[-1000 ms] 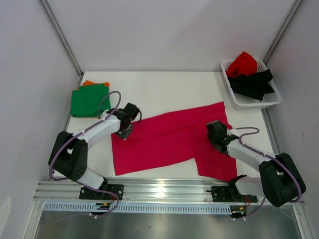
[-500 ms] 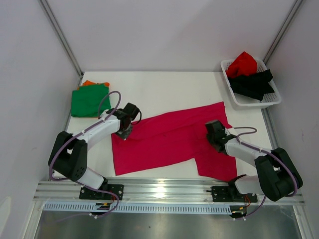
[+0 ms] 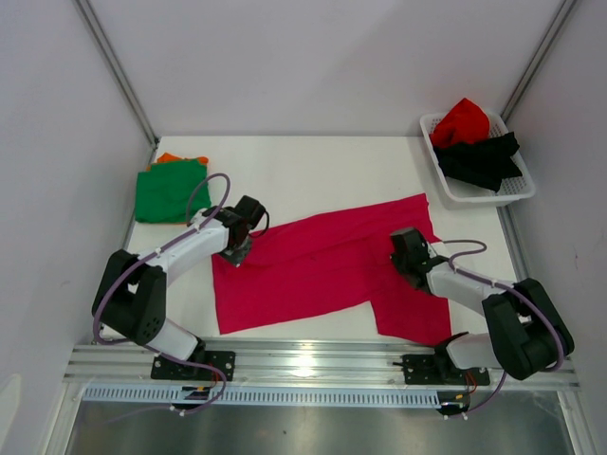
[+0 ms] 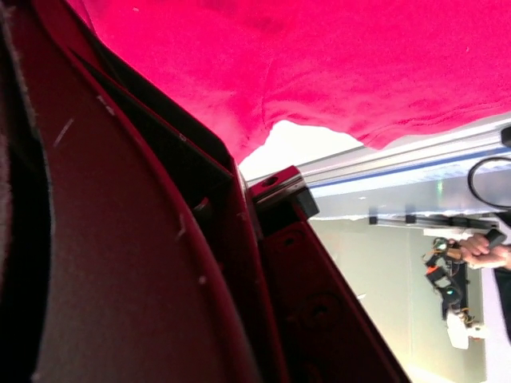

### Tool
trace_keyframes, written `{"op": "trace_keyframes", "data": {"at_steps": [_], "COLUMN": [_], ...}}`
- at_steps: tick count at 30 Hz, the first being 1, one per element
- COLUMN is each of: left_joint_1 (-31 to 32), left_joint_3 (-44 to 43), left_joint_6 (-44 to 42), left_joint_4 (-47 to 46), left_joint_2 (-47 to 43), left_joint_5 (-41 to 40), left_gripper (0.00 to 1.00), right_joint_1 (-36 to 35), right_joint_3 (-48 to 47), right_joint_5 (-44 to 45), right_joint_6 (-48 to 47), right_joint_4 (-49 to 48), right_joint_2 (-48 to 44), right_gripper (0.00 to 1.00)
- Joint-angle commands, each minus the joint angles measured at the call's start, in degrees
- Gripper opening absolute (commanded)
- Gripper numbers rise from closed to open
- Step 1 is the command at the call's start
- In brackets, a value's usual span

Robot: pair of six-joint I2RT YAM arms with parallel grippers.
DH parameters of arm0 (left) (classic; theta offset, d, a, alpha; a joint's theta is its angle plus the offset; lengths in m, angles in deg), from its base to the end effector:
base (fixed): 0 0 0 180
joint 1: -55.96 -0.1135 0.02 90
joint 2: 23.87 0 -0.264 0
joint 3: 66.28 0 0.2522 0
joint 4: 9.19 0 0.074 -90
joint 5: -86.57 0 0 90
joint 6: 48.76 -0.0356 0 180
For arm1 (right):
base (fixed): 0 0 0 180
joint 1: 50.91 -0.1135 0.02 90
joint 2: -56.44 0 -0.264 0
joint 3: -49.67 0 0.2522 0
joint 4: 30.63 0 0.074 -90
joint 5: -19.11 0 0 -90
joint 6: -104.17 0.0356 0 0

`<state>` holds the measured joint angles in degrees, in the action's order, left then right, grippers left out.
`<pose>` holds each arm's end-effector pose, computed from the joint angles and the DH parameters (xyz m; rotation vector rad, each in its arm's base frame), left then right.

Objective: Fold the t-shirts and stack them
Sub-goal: Fold the flattened tshirt in 1/3 of the way

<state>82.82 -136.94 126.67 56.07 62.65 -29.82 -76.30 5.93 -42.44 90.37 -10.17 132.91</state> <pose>0.2417 -0.1047 0.2035 -1.3480 2.3043 0.1765 0.2182 0.0848 0.1495 1.1899 2.0422 0.2299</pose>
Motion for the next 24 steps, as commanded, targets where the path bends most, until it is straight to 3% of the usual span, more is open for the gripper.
{"op": "trace_keyframes", "data": {"at_steps": [1, 13, 24], "left_joint_1": [-0.4, -0.3, -0.3], "left_joint_3": [0.4, 0.2, 1.2], "left_joint_6": [-0.8, -6.0, -9.0], "left_joint_4": [-0.5, -0.9, 3.2], "left_joint_2": [-0.9, -0.9, -2.2], "left_joint_5": [-1.1, -0.1, -4.0], "left_gripper": [0.01, 0.01, 0.01], "right_joint_1": [0.3, 0.3, 2.4], "right_joint_3": [0.2, 1.0, 1.1], "right_joint_5": [-0.7, 0.6, 1.2], "right_joint_6": [-1.2, -3.5, -7.0], "right_joint_4": [-3.0, -1.9, 1.1], "right_joint_2": [1.1, -3.6, -7.0], "right_gripper": [0.0, 0.0, 0.0]}}
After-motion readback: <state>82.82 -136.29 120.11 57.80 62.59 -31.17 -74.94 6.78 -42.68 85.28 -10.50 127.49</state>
